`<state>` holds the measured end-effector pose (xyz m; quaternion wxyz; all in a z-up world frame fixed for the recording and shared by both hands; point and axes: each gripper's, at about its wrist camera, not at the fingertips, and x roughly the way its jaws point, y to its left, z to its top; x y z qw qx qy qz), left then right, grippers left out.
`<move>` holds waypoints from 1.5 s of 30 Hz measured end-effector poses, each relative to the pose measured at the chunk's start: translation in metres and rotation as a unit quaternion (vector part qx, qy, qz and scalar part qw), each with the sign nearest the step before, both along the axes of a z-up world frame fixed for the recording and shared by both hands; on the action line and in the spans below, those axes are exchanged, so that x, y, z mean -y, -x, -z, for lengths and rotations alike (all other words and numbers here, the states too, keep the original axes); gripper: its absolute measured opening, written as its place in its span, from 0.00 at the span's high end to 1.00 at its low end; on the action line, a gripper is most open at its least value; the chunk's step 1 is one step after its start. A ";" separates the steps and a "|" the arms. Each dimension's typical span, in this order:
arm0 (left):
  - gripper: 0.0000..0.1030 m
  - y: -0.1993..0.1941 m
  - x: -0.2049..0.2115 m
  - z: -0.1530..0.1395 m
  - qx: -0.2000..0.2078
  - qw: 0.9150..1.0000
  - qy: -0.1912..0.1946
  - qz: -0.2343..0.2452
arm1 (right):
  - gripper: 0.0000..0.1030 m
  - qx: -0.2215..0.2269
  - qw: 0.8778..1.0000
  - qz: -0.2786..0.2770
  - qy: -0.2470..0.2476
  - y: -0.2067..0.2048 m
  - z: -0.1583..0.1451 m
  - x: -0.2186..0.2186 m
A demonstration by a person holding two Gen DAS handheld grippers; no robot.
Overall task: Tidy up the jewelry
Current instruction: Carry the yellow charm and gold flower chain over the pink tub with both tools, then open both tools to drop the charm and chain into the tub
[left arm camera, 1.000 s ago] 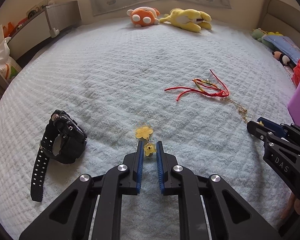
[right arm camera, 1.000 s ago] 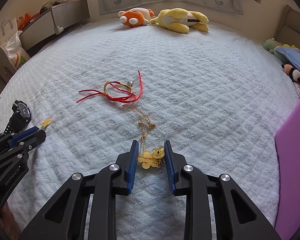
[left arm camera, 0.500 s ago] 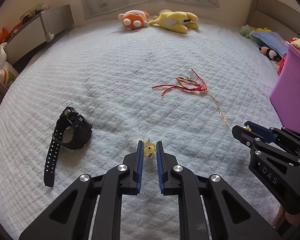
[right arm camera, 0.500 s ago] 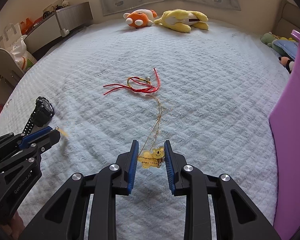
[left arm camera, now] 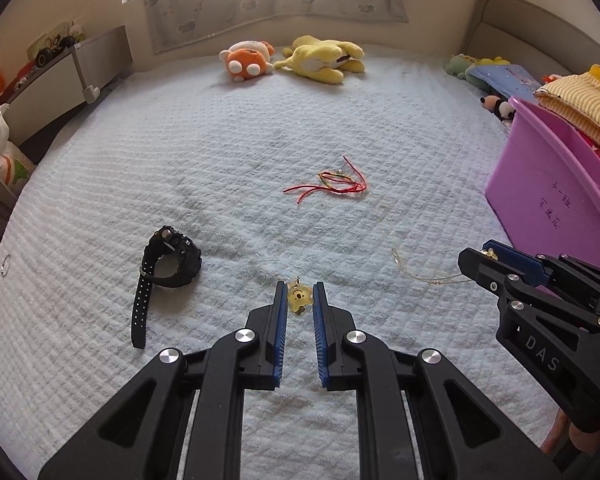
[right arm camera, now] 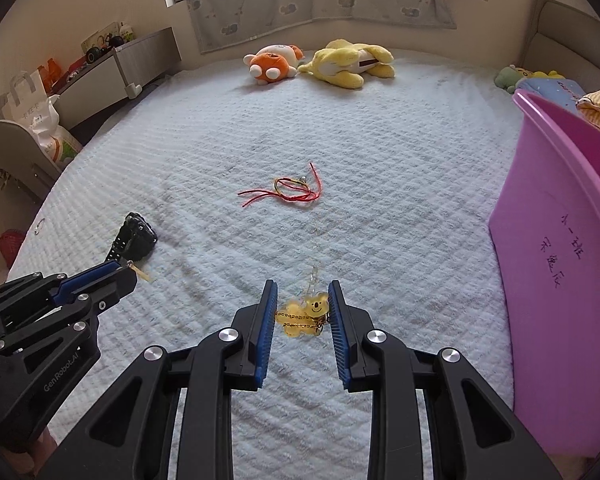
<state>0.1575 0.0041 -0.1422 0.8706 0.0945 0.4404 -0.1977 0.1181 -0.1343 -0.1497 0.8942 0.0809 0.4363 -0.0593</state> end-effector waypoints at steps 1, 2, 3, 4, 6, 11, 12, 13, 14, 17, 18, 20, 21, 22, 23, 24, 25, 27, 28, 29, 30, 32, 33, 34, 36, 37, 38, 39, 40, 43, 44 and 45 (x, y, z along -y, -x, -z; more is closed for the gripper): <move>0.88 0.004 -0.001 -0.006 -0.001 1.000 0.000 0.004 | 0.75 0.001 1.000 0.004 0.001 0.006 -0.007 -0.002; 0.88 0.008 -0.003 -0.012 -0.001 1.000 0.000 0.007 | 0.75 0.002 1.000 0.007 0.002 0.011 -0.015 -0.003; 0.88 0.011 -0.004 -0.018 -0.001 1.000 0.000 0.010 | 0.75 0.003 1.000 0.011 0.002 0.017 -0.023 -0.005; 0.88 0.015 -0.006 -0.024 -0.002 1.000 0.000 0.013 | 0.75 0.003 1.000 0.016 0.001 0.022 -0.030 -0.006; 0.88 0.021 -0.008 -0.038 -0.005 1.000 0.002 0.020 | 0.75 0.003 1.000 0.025 0.002 0.033 -0.045 -0.008; 0.88 0.041 -0.011 -0.075 -0.008 0.998 0.005 0.056 | 0.75 0.008 0.998 0.056 -0.013 0.062 -0.087 -0.010; 0.88 0.045 -0.011 -0.083 -0.007 0.998 0.005 0.064 | 0.75 0.010 0.998 0.061 -0.012 0.068 -0.096 -0.011; 0.88 0.050 -0.010 -0.091 -0.006 0.997 0.006 0.073 | 0.75 0.011 0.998 0.066 -0.013 0.074 -0.103 -0.011; 0.88 0.054 -0.009 -0.099 -0.005 0.997 0.006 0.082 | 0.75 0.012 0.997 0.073 -0.015 0.080 -0.112 -0.010; 0.88 0.066 -0.006 -0.123 -0.002 0.994 0.010 0.105 | 0.75 0.014 0.995 0.097 -0.023 0.098 -0.134 -0.007; 0.88 0.070 -0.004 -0.130 -0.001 0.994 0.011 0.112 | 0.75 0.015 0.994 0.106 -0.025 0.103 -0.141 -0.005; 0.88 0.077 0.002 -0.144 0.000 0.992 0.015 0.125 | 0.75 0.019 0.992 0.119 -0.025 0.114 -0.157 0.001; 0.88 0.080 0.005 -0.151 0.001 0.991 0.017 0.132 | 0.75 0.021 0.992 0.125 -0.025 0.119 -0.165 0.004; 0.88 0.084 0.008 -0.159 0.004 0.990 0.021 0.138 | 0.75 0.024 0.991 0.131 -0.025 0.124 -0.173 0.007; 0.88 0.088 0.013 -0.165 0.006 0.989 0.024 0.144 | 0.75 0.027 0.990 0.135 -0.023 0.129 -0.180 0.011; 0.88 0.091 0.018 -0.172 0.006 0.988 0.028 0.150 | 0.75 0.031 0.990 0.140 -0.019 0.133 -0.187 0.016; 0.88 0.093 0.024 -0.177 0.008 0.987 0.032 0.155 | 0.75 0.035 0.989 0.144 -0.015 0.138 -0.195 0.021; 0.88 0.098 0.037 -0.189 0.012 0.986 0.039 0.164 | 0.75 0.043 0.987 0.153 -0.009 0.147 -0.209 0.032; 0.88 0.100 0.045 -0.195 0.013 0.985 0.043 0.168 | 0.75 0.046 0.986 0.158 -0.005 0.151 -0.216 0.039; 0.88 0.102 0.053 -0.200 0.015 0.984 0.049 0.171 | 0.75 0.050 0.985 0.162 -0.002 0.155 -0.223 0.046; 0.88 0.105 0.062 -0.206 0.017 0.983 0.054 0.174 | 0.75 0.054 0.985 0.166 0.001 0.159 -0.229 0.053; 0.88 0.109 0.080 -0.216 0.019 0.981 0.064 0.181 | 0.75 0.063 0.983 0.172 0.009 0.166 -0.241 0.069; 0.88 0.111 0.091 -0.221 0.022 0.980 0.068 0.184 | 0.75 0.066 0.983 0.173 0.013 0.169 -0.246 0.078; 0.88 0.114 0.101 -0.225 0.025 0.980 0.072 0.186 | 0.75 0.069 0.982 0.173 0.016 0.172 -0.251 0.087; 0.88 0.117 0.123 -0.234 0.032 0.978 0.079 0.188 | 0.75 0.074 0.982 0.172 0.019 0.176 -0.257 0.107; 0.88 0.120 0.134 -0.238 0.034 0.978 0.082 0.187 | 0.75 0.075 0.983 0.169 0.018 0.177 -0.260 0.118; 0.88 0.122 0.146 -0.241 0.037 0.978 0.085 0.186 | 0.75 0.077 0.983 0.166 0.018 0.178 -0.261 0.128; 0.88 0.124 0.158 -0.244 0.040 0.978 0.087 0.183 | 0.75 0.079 0.983 0.162 0.017 0.178 -0.262 0.140; 0.88 0.125 0.170 -0.246 0.045 0.979 0.086 0.180 | 0.75 0.081 0.984 0.156 0.016 0.179 -0.263 0.152; 0.88 0.130 0.207 -0.246 0.049 0.983 0.077 0.158 | 0.75 0.079 0.988 0.131 0.010 0.177 -0.260 0.190; 0.88 0.131 0.218 -0.246 0.045 0.985 0.075 0.149 | 0.75 0.079 0.989 0.124 0.004 0.177 -0.258 0.203; 0.88 0.131 0.227 -0.244 0.043 0.986 0.072 0.143 | 0.75 0.079 0.990 0.117 -0.002 0.176 -0.255 0.215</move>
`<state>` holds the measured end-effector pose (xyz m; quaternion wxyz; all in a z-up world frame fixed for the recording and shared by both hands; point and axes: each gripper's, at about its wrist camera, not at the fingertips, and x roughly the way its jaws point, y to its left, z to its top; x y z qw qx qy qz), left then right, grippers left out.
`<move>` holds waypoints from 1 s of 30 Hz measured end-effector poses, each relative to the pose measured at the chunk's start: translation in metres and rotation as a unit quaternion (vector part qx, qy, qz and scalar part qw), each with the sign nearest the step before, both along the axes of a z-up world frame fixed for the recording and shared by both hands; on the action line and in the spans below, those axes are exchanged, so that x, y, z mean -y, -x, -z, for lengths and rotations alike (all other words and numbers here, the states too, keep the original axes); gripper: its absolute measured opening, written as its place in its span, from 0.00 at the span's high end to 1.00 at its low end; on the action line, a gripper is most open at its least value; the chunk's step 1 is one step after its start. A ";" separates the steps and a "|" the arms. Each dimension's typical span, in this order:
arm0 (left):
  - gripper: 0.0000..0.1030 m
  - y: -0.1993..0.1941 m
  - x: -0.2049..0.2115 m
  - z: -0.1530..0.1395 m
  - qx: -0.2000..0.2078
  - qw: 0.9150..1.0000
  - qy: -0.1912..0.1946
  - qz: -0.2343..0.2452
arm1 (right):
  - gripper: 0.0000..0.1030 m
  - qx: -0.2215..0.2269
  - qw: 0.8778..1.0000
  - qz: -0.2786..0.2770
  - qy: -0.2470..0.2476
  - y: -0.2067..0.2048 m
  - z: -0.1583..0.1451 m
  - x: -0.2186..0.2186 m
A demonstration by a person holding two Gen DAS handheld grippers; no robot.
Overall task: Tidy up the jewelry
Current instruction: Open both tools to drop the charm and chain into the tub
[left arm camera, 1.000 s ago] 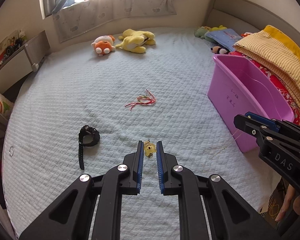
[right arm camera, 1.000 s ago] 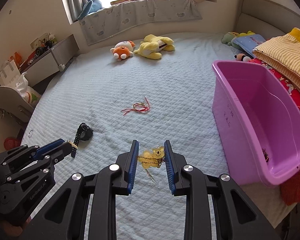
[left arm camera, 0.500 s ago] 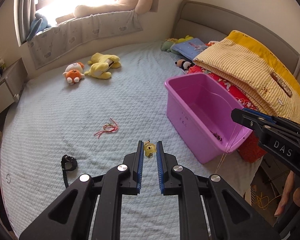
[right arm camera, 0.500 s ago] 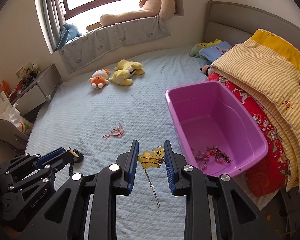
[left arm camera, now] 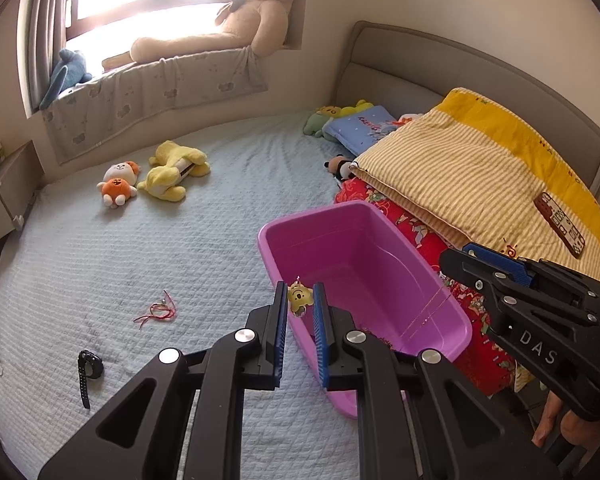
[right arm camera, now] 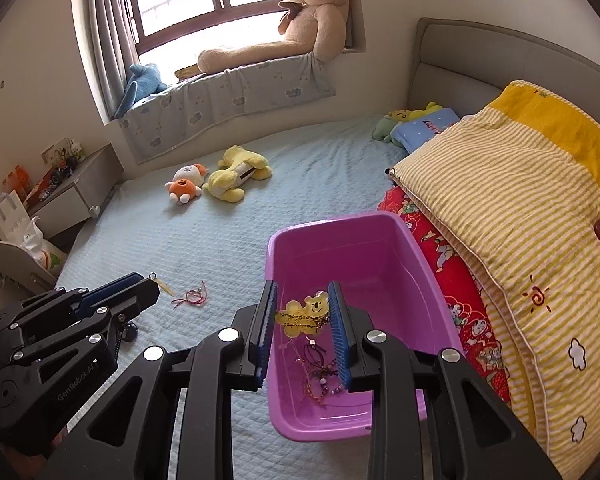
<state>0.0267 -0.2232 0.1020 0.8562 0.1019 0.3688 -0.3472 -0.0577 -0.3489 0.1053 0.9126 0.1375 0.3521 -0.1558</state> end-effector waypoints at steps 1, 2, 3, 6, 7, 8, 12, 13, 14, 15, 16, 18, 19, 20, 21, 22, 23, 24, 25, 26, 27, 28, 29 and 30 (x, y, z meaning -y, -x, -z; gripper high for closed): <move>0.88 0.001 0.011 0.003 0.002 1.000 -0.007 -0.008 | 0.75 0.000 1.000 -0.008 -0.005 -0.001 0.004 0.013; 0.88 0.002 0.022 0.006 0.003 1.000 -0.015 -0.017 | 0.75 -0.002 1.000 -0.017 -0.011 -0.003 0.008 0.026; 0.88 0.002 0.032 0.009 -0.001 0.999 -0.019 -0.026 | 0.75 -0.007 0.999 -0.026 -0.017 -0.006 0.014 0.037; 0.88 0.000 0.058 0.021 -0.024 0.998 -0.029 -0.043 | 0.75 -0.027 0.998 -0.052 -0.025 -0.016 0.031 0.067; 0.88 -0.001 0.064 0.025 -0.030 0.998 -0.033 -0.043 | 0.75 -0.033 0.997 -0.058 -0.030 -0.018 0.036 0.077; 0.88 0.000 0.072 0.029 -0.035 0.998 -0.038 -0.043 | 0.75 -0.038 0.997 -0.061 -0.035 -0.020 0.040 0.085; 0.88 -0.004 0.100 0.050 -0.065 0.995 -0.060 -0.043 | 0.75 -0.062 0.993 -0.074 -0.066 -0.027 0.062 0.108; 0.88 -0.006 0.105 0.057 -0.077 0.994 -0.064 -0.041 | 0.75 -0.070 0.992 -0.078 -0.076 -0.030 0.069 0.112; 0.88 -0.008 0.111 0.066 -0.091 0.993 -0.070 -0.038 | 0.75 -0.080 0.989 -0.081 -0.095 -0.033 0.078 0.117; 0.88 -0.010 0.117 0.073 -0.105 0.991 -0.079 -0.037 | 0.75 -0.090 0.986 -0.080 -0.113 -0.035 0.086 0.121; 0.88 -0.013 0.121 0.082 -0.120 0.988 -0.087 -0.035 | 0.75 -0.102 0.983 -0.078 -0.129 -0.038 0.095 0.125; 0.87 -0.018 0.126 0.097 -0.150 0.983 -0.098 -0.034 | 0.75 -0.128 0.977 -0.077 -0.153 -0.043 0.112 0.131; 0.87 -0.019 0.127 0.104 -0.162 0.980 -0.106 -0.037 | 0.75 -0.142 0.974 -0.074 -0.159 -0.045 0.120 0.133; 0.87 -0.020 0.129 0.109 -0.173 0.977 -0.115 -0.041 | 0.75 -0.154 0.972 -0.073 -0.162 -0.047 0.125 0.134; 0.87 -0.022 0.129 0.113 -0.182 0.975 -0.122 -0.046 | 0.75 -0.165 0.970 -0.075 -0.164 -0.049 0.130 0.135; 0.87 -0.024 0.128 0.116 -0.189 0.972 -0.127 -0.049 | 0.75 -0.176 0.968 -0.078 -0.163 -0.051 0.133 0.135; 0.87 -0.026 0.129 0.119 -0.194 0.970 -0.136 -0.049 | 0.75 -0.185 0.966 -0.081 -0.161 -0.053 0.136 0.135; 0.85 -0.027 0.131 0.121 -0.194 0.968 -0.148 -0.050 | 0.69 -0.195 0.964 -0.081 -0.159 -0.053 0.139 0.135; 0.82 -0.027 0.133 0.123 -0.193 0.967 -0.158 -0.051 | 0.64 -0.204 0.963 -0.079 -0.157 -0.054 0.141 0.136; 0.70 -0.027 0.133 0.123 -0.189 0.967 -0.164 -0.053 | 0.55 -0.208 0.963 -0.075 -0.155 -0.054 0.142 0.137; 0.53 -0.026 0.132 0.122 -0.185 0.967 -0.166 -0.057 | 0.49 -0.210 0.963 -0.072 -0.154 -0.053 0.142 0.138; 0.42 -0.025 0.130 0.120 -0.179 0.968 -0.165 -0.061 | 0.49 -0.213 0.963 -0.070 -0.153 -0.053 0.142 0.141; 0.28 -0.024 0.127 0.116 -0.171 0.970 -0.160 -0.065 | 0.48 -0.215 0.963 -0.068 -0.151 -0.054 0.142 0.143; 0.27 -0.024 0.126 0.113 -0.163 0.972 -0.157 -0.065 | 0.48 -0.216 0.963 -0.066 -0.147 -0.054 0.140 0.144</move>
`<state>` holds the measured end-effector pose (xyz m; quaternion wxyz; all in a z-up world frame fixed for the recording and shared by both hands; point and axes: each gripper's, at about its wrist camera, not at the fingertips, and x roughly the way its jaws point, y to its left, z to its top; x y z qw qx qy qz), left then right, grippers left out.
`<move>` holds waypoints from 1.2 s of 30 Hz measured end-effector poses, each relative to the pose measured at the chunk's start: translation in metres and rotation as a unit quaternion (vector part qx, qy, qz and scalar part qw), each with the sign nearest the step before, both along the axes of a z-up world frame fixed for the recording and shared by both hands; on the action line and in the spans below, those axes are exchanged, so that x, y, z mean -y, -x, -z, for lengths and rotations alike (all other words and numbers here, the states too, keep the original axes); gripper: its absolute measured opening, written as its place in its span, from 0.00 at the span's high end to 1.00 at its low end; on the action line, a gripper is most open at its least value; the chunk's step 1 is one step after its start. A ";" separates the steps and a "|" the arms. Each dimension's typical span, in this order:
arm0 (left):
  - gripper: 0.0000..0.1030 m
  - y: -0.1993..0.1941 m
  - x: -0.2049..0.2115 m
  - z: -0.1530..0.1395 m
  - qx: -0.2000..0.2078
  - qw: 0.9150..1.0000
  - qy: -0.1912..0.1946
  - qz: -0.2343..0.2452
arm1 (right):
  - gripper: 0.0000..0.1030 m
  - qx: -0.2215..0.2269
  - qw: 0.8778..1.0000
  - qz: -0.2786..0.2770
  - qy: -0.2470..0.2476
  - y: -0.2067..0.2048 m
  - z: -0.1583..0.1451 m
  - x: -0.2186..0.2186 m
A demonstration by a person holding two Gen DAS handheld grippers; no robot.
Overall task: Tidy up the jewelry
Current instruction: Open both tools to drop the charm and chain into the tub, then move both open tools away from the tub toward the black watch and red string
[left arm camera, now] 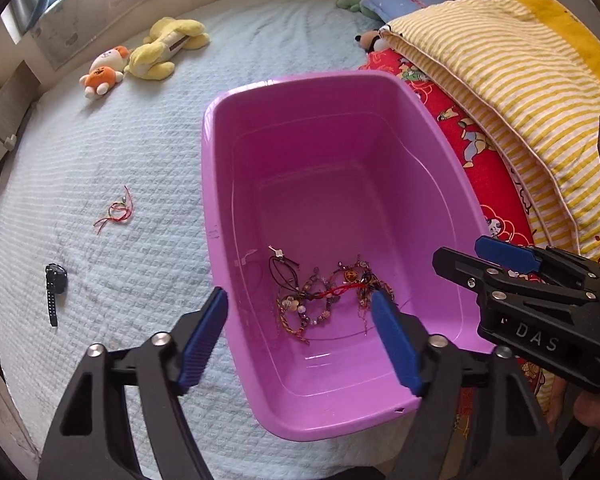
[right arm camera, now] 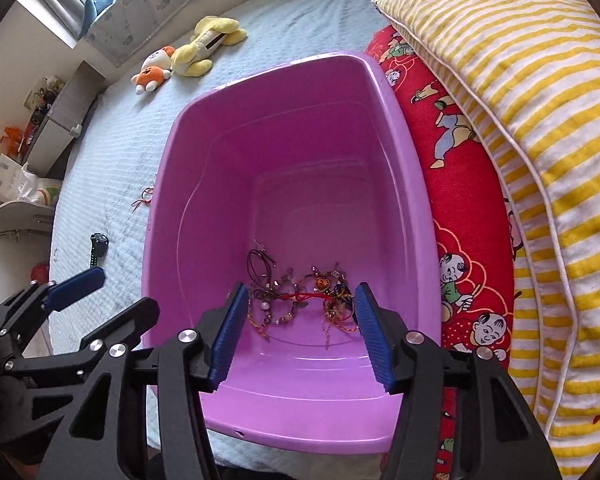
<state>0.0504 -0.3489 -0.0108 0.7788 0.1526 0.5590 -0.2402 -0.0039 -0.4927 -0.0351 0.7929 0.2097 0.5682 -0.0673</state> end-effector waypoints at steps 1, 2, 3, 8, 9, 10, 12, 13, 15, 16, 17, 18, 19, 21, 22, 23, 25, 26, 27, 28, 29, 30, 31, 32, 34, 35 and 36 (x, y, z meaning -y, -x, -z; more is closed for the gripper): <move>0.27 0.000 0.000 -0.002 0.003 1.000 -0.001 0.003 | 0.48 0.000 1.000 0.001 0.001 -0.001 -0.002 0.001; 0.27 0.000 0.001 -0.004 0.004 1.000 -0.004 0.006 | 0.48 0.001 1.000 0.000 0.000 -0.001 -0.004 0.002; 0.27 0.001 0.000 -0.005 0.006 1.000 -0.006 0.006 | 0.48 0.001 1.000 0.000 0.001 0.000 -0.005 0.002; 0.27 0.000 -0.006 -0.012 0.006 1.000 -0.005 0.000 | 0.47 0.001 1.000 -0.006 -0.002 0.001 -0.012 -0.001; 0.27 0.000 -0.008 -0.014 0.007 1.000 -0.003 -0.002 | 0.47 0.002 1.000 -0.007 -0.005 0.001 -0.013 -0.002; 0.27 0.000 -0.010 -0.016 0.008 1.000 -0.002 -0.003 | 0.47 0.003 1.000 -0.008 -0.008 0.001 -0.015 -0.004; 0.27 0.000 -0.014 -0.021 0.012 1.000 -0.001 -0.007 | 0.46 0.003 1.000 -0.011 -0.012 0.002 -0.017 -0.007; 0.27 0.001 -0.017 -0.024 0.013 1.000 0.000 -0.009 | 0.46 0.002 1.000 -0.014 -0.014 0.002 -0.019 -0.011; 0.27 0.001 -0.023 -0.030 0.016 1.000 0.004 -0.013 | 0.46 0.002 1.000 -0.020 -0.016 0.005 -0.022 -0.017; 0.27 0.002 -0.026 -0.034 0.020 1.000 0.005 -0.015 | 0.46 0.003 1.000 -0.023 -0.016 0.006 -0.025 -0.020; 0.27 0.003 -0.029 -0.037 0.024 1.000 0.006 -0.017 | 0.46 0.003 0.999 -0.027 -0.017 0.007 -0.026 -0.024; 0.27 0.004 -0.033 -0.041 0.028 0.999 0.007 -0.019 | 0.45 0.003 0.999 -0.031 -0.017 0.008 -0.028 -0.028; 0.27 0.005 -0.037 -0.044 0.032 0.999 0.007 -0.021 | 0.45 0.004 0.999 -0.036 -0.016 0.008 -0.031 -0.033; 0.27 0.006 -0.048 -0.050 0.038 0.999 0.010 -0.030 | 0.45 0.006 0.999 -0.042 -0.015 0.009 -0.035 -0.040; 0.27 0.006 -0.054 -0.053 0.038 0.999 0.011 -0.036 | 0.45 0.006 0.999 -0.045 -0.016 0.009 -0.037 -0.043; 0.27 0.006 -0.060 -0.055 0.038 0.998 0.011 -0.044 | 0.45 0.007 0.999 -0.048 -0.016 0.009 -0.039 -0.047; 0.27 0.007 -0.074 -0.059 0.039 0.997 0.011 -0.060 | 0.45 0.009 0.998 -0.058 -0.015 0.009 -0.044 -0.057; 0.27 0.007 -0.082 -0.060 0.039 0.997 0.009 -0.068 | 0.44 0.010 0.998 -0.064 -0.015 0.008 -0.046 -0.062; 0.27 0.008 -0.089 -0.062 0.039 0.996 0.008 -0.076 | 0.43 0.011 0.997 -0.071 -0.015 0.008 -0.049 -0.068; 0.27 0.008 -0.098 -0.064 0.039 0.996 0.010 -0.084 | 0.42 0.011 0.997 -0.078 -0.015 0.007 -0.051 -0.073; 0.27 0.009 -0.107 -0.067 0.040 0.995 0.013 -0.093 | 0.41 0.012 0.996 -0.085 -0.015 0.006 -0.053 -0.079; 0.27 0.010 -0.116 -0.069 0.043 0.994 0.015 -0.102 | 0.41 0.014 0.995 -0.093 -0.016 0.005 -0.055 -0.086; 0.26 0.011 -0.126 -0.072 0.047 0.992 0.017 -0.112 | 0.41 0.016 0.994 -0.103 -0.017 0.004 -0.057 -0.092; 0.24 0.012 -0.136 -0.074 0.051 0.991 0.019 -0.123 | 0.41 0.018 0.993 -0.112 -0.019 0.003 -0.058 -0.099; 0.23 0.015 -0.159 -0.075 0.055 0.987 0.022 -0.152 | 0.41 0.021 0.991 -0.129 -0.022 0.000 -0.058 -0.115; 0.23 0.017 -0.171 -0.075 0.054 0.984 0.024 -0.166 | 0.41 0.022 0.990 -0.135 -0.024 -0.001 -0.057 -0.123; 0.23 0.018 -0.182 -0.074 0.053 0.982 0.024 -0.180 | 0.41 0.023 0.989 -0.141 -0.028 -0.001 -0.056 -0.130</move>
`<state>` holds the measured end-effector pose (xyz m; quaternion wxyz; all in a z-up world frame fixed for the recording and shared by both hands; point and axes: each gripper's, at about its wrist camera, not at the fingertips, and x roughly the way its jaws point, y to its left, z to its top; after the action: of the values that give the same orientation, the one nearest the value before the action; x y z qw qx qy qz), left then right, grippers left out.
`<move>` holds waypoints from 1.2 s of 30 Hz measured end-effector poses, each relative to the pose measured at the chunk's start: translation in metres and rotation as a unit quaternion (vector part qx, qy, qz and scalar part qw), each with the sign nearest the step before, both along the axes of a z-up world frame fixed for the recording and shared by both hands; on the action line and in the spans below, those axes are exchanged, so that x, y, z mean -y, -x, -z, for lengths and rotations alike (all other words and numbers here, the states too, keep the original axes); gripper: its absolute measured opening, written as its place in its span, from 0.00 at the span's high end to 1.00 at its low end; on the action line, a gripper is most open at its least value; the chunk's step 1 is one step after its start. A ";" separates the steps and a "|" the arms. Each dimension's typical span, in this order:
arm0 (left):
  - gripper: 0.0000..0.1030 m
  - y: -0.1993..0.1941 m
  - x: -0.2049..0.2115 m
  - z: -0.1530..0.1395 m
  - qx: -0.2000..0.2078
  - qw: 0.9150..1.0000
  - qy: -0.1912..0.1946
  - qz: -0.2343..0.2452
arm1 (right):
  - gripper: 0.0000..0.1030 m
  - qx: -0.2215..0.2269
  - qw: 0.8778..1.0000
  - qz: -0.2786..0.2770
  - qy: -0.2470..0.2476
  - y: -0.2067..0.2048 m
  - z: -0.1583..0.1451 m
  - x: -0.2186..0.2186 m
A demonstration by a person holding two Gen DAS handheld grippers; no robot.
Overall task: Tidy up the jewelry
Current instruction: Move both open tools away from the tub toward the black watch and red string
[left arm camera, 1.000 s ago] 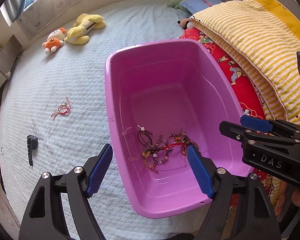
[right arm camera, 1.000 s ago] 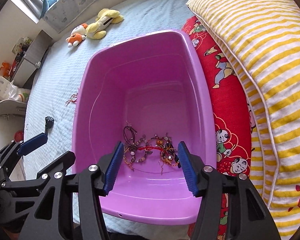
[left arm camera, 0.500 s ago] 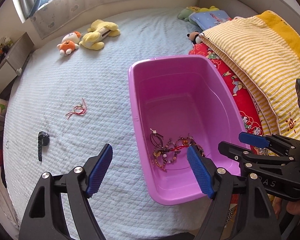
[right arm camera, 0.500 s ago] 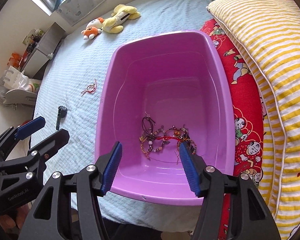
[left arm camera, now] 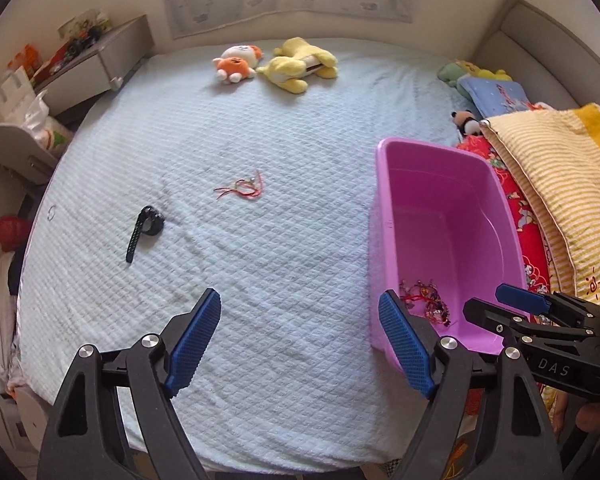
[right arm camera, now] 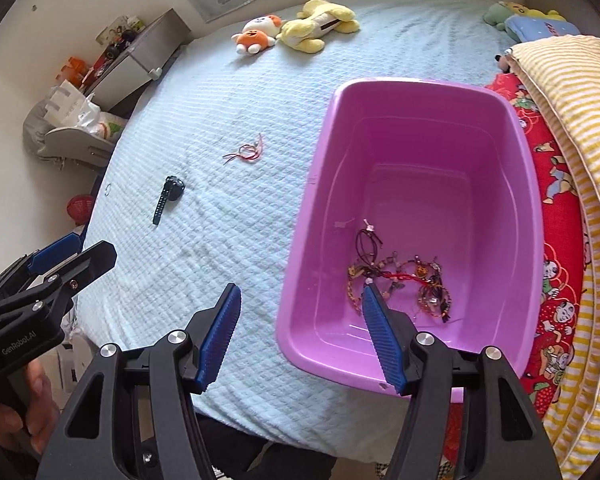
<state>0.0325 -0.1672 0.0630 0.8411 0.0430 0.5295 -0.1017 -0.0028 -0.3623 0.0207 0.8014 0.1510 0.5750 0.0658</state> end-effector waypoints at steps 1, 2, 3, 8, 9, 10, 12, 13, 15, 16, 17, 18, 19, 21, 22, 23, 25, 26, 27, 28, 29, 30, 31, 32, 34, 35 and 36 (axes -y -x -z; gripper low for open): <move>0.23 0.001 -0.012 0.001 0.001 1.000 -0.001 -0.012 | 0.41 0.001 1.000 -0.008 -0.005 0.000 0.002 -0.008; 0.23 0.002 -0.023 0.002 0.002 1.000 -0.005 -0.023 | 0.41 0.002 1.000 -0.015 -0.008 0.000 0.004 -0.017; 0.23 0.003 -0.036 0.002 0.003 0.999 -0.009 -0.035 | 0.41 0.002 1.000 -0.024 -0.011 -0.001 0.006 -0.025; 0.23 0.001 -0.095 0.004 0.002 0.996 -0.024 -0.086 | 0.41 -0.005 0.998 -0.053 -0.020 -0.008 0.013 -0.071; 0.23 0.000 -0.107 0.004 0.004 0.995 -0.028 -0.093 | 0.41 -0.004 0.998 -0.056 -0.023 -0.010 0.013 -0.078; 0.22 -0.002 -0.118 0.005 0.006 0.995 -0.030 -0.100 | 0.41 -0.002 0.998 -0.060 -0.024 -0.011 0.012 -0.087; 0.21 -0.007 -0.140 0.007 0.008 0.993 -0.031 -0.111 | 0.41 0.002 0.997 -0.069 -0.019 -0.013 0.011 -0.108; 0.21 -0.010 -0.152 0.008 0.009 0.993 -0.030 -0.115 | 0.41 0.003 0.997 -0.072 -0.017 -0.014 0.012 -0.118; 0.20 -0.018 -0.172 0.012 0.011 0.992 -0.028 -0.122 | 0.41 0.004 0.997 -0.074 -0.013 -0.018 0.013 -0.137; 0.20 -0.023 -0.182 0.013 0.012 0.992 -0.025 -0.122 | 0.41 0.004 0.997 -0.072 -0.011 -0.021 0.015 -0.145; 0.19 -0.028 -0.192 0.015 0.015 0.992 -0.022 -0.121 | 0.41 0.005 0.998 -0.067 -0.009 -0.023 0.016 -0.154; 0.18 -0.033 -0.202 0.017 0.019 0.993 -0.019 -0.116 | 0.41 0.005 0.998 -0.062 -0.005 -0.026 0.017 -0.162; 0.18 -0.038 -0.211 0.019 0.023 0.994 -0.018 -0.108 | 0.41 0.007 0.999 -0.054 -0.001 -0.030 0.018 -0.172; 0.18 -0.051 -0.229 0.026 0.026 0.995 -0.026 -0.091 | 0.41 0.005 1.000 -0.028 0.010 -0.037 0.019 -0.189; 0.18 -0.056 -0.238 0.029 0.029 0.996 -0.024 -0.083 | 0.41 0.006 1.000 -0.010 0.009 -0.039 0.019 -0.197; 0.17 -0.062 -0.248 0.032 0.035 0.996 -0.018 -0.074 | 0.41 0.009 1.000 0.005 0.008 -0.042 0.020 -0.205; 0.13 -0.072 -0.266 0.041 0.050 0.997 -0.016 -0.062 | 0.41 0.012 0.999 0.024 0.021 -0.049 0.022 -0.221; 0.12 -0.078 -0.274 0.048 0.052 0.997 -0.018 -0.057 | 0.41 0.015 0.999 0.034 0.032 -0.053 0.023 -0.228; 0.12 -0.085 -0.281 0.056 0.050 0.997 -0.019 -0.050 | 0.41 0.017 0.998 0.047 0.040 -0.057 0.025 -0.233; 0.12 -0.091 -0.287 0.062 0.046 0.998 -0.020 -0.044 | 0.39 0.018 0.997 0.061 0.044 -0.061 0.027 -0.238; 0.12 -0.098 -0.292 0.069 0.043 0.998 -0.021 -0.038 | 0.37 0.020 0.996 0.078 0.044 -0.065 0.029 -0.240; 0.12 -0.104 -0.296 0.076 0.040 0.998 -0.023 -0.033 | 0.37 0.021 0.994 0.093 0.044 -0.069 0.032 -0.242; 0.12 -0.110 -0.300 0.082 0.037 0.999 -0.025 -0.029 | 0.37 0.019 0.993 0.107 0.046 -0.073 0.035 -0.244; 0.12 -0.115 -0.302 0.088 0.034 0.999 -0.026 -0.025 | 0.37 0.016 0.992 0.118 0.048 -0.077 0.039 -0.245; 0.13 -0.125 -0.307 0.097 0.031 0.999 -0.022 -0.023 | 0.37 0.011 0.990 0.128 0.057 -0.085 0.046 -0.248; 0.13 -0.129 -0.308 0.102 0.030 0.999 -0.018 -0.024 | 0.36 0.011 0.989 0.129 0.065 -0.088 0.049 -0.250; 0.13 -0.133 -0.309 0.107 0.028 0.999 -0.014 -0.024 | 0.35 0.011 0.989 0.129 0.075 -0.091 0.053 -0.250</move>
<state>0.1653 0.1416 -0.0439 0.8569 0.0446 0.5084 -0.0725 0.0881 -0.1118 -0.0322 0.8187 0.1626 0.5451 -0.0792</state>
